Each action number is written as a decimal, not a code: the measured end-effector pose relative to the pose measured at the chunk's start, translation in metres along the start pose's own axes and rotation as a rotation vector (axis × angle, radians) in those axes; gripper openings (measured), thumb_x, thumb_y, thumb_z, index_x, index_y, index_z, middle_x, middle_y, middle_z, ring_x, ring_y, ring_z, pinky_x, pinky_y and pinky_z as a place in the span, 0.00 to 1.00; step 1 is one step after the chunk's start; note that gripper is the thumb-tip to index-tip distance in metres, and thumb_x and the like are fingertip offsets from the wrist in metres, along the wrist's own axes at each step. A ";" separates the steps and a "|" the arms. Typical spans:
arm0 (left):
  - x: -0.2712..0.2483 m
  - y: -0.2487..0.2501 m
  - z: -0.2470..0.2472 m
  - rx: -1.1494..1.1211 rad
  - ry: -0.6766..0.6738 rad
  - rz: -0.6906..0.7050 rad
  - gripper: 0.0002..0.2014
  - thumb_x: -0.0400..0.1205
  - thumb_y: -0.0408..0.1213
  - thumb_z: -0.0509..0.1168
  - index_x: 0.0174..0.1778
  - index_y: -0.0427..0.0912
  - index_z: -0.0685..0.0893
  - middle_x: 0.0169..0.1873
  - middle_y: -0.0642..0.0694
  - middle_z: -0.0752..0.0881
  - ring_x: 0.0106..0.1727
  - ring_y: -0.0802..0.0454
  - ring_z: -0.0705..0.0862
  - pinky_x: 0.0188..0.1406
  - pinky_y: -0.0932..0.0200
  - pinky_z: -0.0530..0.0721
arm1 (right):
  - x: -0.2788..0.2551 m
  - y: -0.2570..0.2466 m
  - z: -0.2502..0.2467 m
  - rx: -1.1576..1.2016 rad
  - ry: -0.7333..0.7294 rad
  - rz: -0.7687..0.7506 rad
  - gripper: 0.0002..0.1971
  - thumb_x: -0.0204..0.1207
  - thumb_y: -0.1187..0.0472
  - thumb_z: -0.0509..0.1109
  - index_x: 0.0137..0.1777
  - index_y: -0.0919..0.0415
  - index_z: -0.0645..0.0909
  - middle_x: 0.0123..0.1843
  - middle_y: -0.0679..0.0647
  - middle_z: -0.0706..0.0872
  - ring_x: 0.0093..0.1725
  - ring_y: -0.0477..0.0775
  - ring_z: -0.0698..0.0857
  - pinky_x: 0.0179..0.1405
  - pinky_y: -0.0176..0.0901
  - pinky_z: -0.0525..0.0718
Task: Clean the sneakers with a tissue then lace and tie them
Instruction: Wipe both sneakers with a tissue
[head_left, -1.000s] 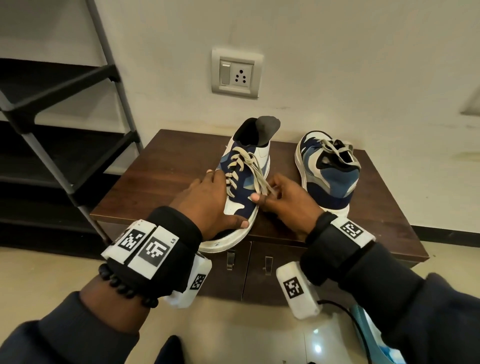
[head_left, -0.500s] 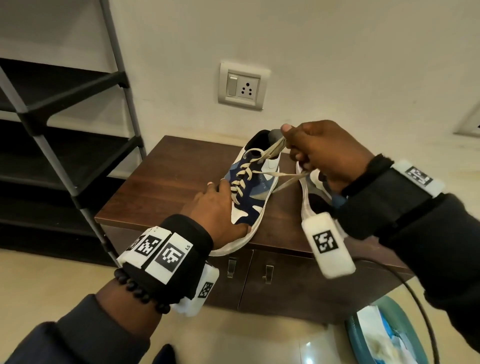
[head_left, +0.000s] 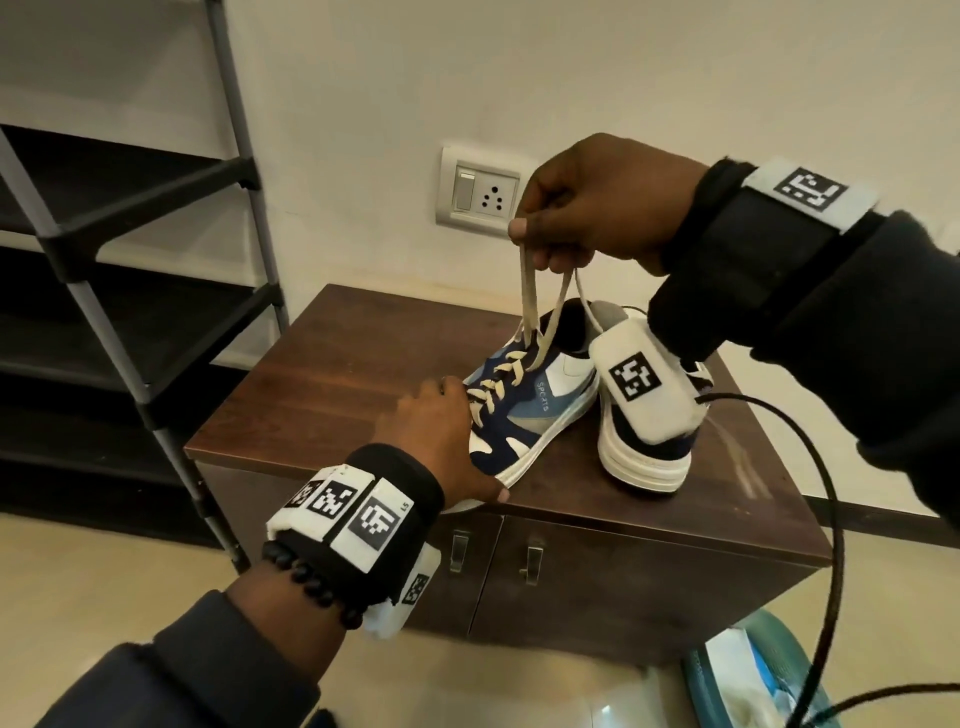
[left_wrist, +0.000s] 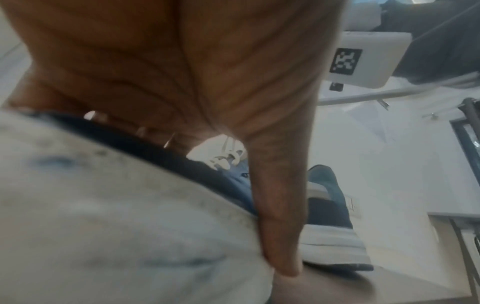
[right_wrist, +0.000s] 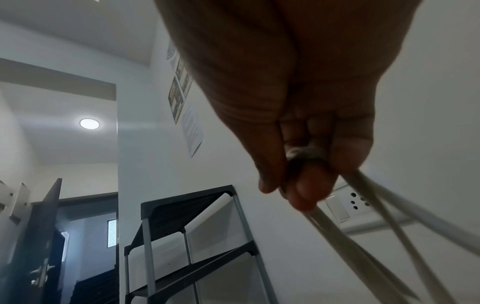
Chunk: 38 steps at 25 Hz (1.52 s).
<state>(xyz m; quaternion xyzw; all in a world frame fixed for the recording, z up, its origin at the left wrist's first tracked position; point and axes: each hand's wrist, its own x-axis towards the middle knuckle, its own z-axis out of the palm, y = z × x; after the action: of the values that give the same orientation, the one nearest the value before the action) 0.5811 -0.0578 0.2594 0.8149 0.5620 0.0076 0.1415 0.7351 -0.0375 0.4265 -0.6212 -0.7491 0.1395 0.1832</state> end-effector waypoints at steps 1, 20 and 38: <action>0.000 0.001 0.000 -0.008 0.033 -0.010 0.55 0.60 0.65 0.77 0.78 0.44 0.59 0.74 0.42 0.69 0.73 0.41 0.71 0.68 0.44 0.76 | -0.001 0.001 0.001 0.012 -0.007 -0.008 0.10 0.79 0.55 0.69 0.48 0.62 0.85 0.36 0.50 0.90 0.30 0.42 0.85 0.37 0.35 0.84; -0.001 -0.008 0.007 0.072 0.151 -0.173 0.58 0.62 0.73 0.70 0.77 0.38 0.56 0.72 0.39 0.68 0.71 0.41 0.71 0.66 0.45 0.76 | -0.001 0.047 -0.006 0.036 -0.296 0.278 0.12 0.82 0.63 0.64 0.58 0.73 0.77 0.34 0.61 0.88 0.29 0.56 0.82 0.21 0.39 0.83; -0.005 -0.020 -0.001 -0.026 0.122 -0.087 0.52 0.66 0.71 0.68 0.77 0.41 0.60 0.73 0.40 0.69 0.73 0.42 0.70 0.66 0.49 0.73 | -0.019 0.046 0.099 -0.134 -0.142 0.051 0.18 0.75 0.42 0.70 0.40 0.59 0.84 0.36 0.54 0.88 0.36 0.51 0.87 0.41 0.43 0.83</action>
<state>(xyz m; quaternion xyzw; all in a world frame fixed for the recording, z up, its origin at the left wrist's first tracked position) 0.5611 -0.0558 0.2561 0.7858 0.6043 0.0584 0.1180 0.7340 -0.0458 0.3163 -0.6396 -0.7517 0.1373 0.0840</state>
